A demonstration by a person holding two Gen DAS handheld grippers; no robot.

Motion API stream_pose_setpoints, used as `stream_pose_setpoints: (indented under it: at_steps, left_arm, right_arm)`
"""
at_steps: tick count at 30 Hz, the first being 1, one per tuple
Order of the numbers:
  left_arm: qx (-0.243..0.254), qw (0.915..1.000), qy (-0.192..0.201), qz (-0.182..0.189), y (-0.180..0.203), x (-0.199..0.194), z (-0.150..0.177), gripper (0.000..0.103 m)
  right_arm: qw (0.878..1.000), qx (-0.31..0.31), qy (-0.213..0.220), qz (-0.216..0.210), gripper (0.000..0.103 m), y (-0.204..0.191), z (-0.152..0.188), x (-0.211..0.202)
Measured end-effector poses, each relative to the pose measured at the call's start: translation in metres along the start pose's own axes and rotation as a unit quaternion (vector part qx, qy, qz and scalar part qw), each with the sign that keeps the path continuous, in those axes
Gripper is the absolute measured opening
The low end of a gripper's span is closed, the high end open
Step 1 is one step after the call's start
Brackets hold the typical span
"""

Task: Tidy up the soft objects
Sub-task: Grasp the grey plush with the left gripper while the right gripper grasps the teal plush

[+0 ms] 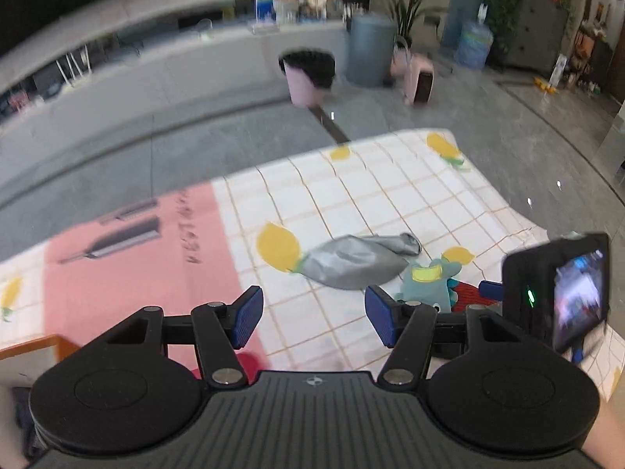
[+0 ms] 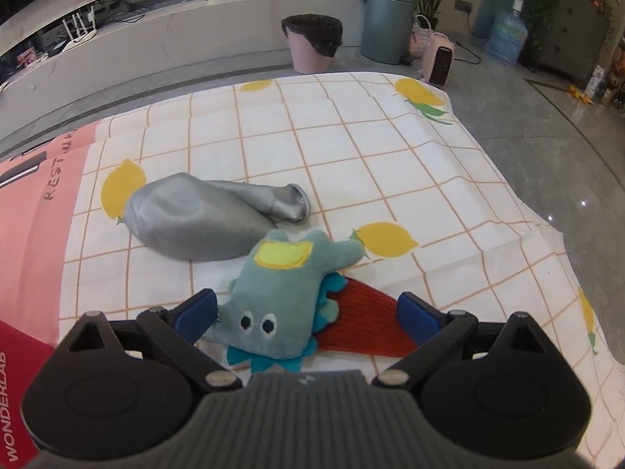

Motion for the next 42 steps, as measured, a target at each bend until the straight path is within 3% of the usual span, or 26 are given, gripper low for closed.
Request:
stream_pose_setpoints:
  at_steps: [3,8,10,13,18,21,23,25,28,29,33,36,42]
  left_arm:
    - [-0.005,0.9998,-0.021,0.006,0.009,0.027,-0.007,0.071]
    - [0.006,0.9982,-0.059,-0.003,0.024,0.071,-0.017,0.073]
    - [0.022,0.9972,-0.072,-0.002,0.031,0.085,-0.019,0.074]
    - [0.038,0.9967,-0.070,0.007,0.038,0.102,-0.023,0.081]
    - [0.043,0.9961,-0.077,0.007,0.042,0.128,-0.018,0.083]
    - [0.040,0.9959,-0.082,0.001,0.042,0.142,-0.015,0.083]
    - [0.043,0.9962,-0.072,-0.024,0.041,0.148,-0.016,0.083]
    - [0.057,0.9954,-0.066,-0.038,0.043,0.154,-0.017,0.082]
    - [0.074,0.9932,-0.078,-0.044,0.048,0.161,-0.012,0.073]
    - [0.072,0.9933,-0.079,-0.045,0.049,0.161,-0.011,0.065]
    - [0.065,0.9924,-0.099,-0.034,0.056,0.154,-0.008,0.018]
    - [0.075,0.9914,-0.099,-0.042,0.062,0.151,-0.006,0.007]
    - [0.094,0.9912,-0.084,-0.041,0.064,0.136,-0.006,0.005]
  right_arm:
    - [1.000,0.001,-0.011,-0.013,0.090,0.002,0.001,0.001]
    - [0.998,0.023,-0.034,-0.045,0.050,0.011,-0.002,-0.009]
    - [0.998,0.028,-0.043,-0.041,0.045,0.017,-0.001,-0.015]
    - [0.998,0.016,-0.047,-0.038,0.046,0.025,0.004,-0.016]
    - [0.992,0.094,-0.057,-0.067,0.049,0.049,0.003,-0.009]
    - [0.992,0.096,-0.054,-0.060,0.053,0.054,0.002,-0.009]
    - [0.992,0.096,-0.053,-0.057,0.068,0.056,0.003,-0.008]
    - [0.992,0.101,-0.056,-0.045,0.075,0.059,0.003,-0.005]
    - [0.993,0.093,-0.058,-0.031,0.075,0.061,0.004,-0.003]
    - [0.994,0.092,-0.058,-0.032,0.075,0.061,0.004,-0.004]
    - [0.994,0.086,-0.060,-0.034,0.068,0.061,0.007,-0.007]
    - [0.993,0.081,-0.058,-0.062,0.042,0.058,0.006,-0.011]
    - [0.987,0.119,-0.058,-0.088,0.038,0.077,0.006,-0.013]
Point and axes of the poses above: each gripper's, at about its wrist camera, not at the fingertips, and x roughly the way its jaws point, y to its right, z to its underside, the point moved 6 cm from there along x, roughly the way its jaws point, and after that the axes turned 6 degrees about y, right-handed, at the moved point
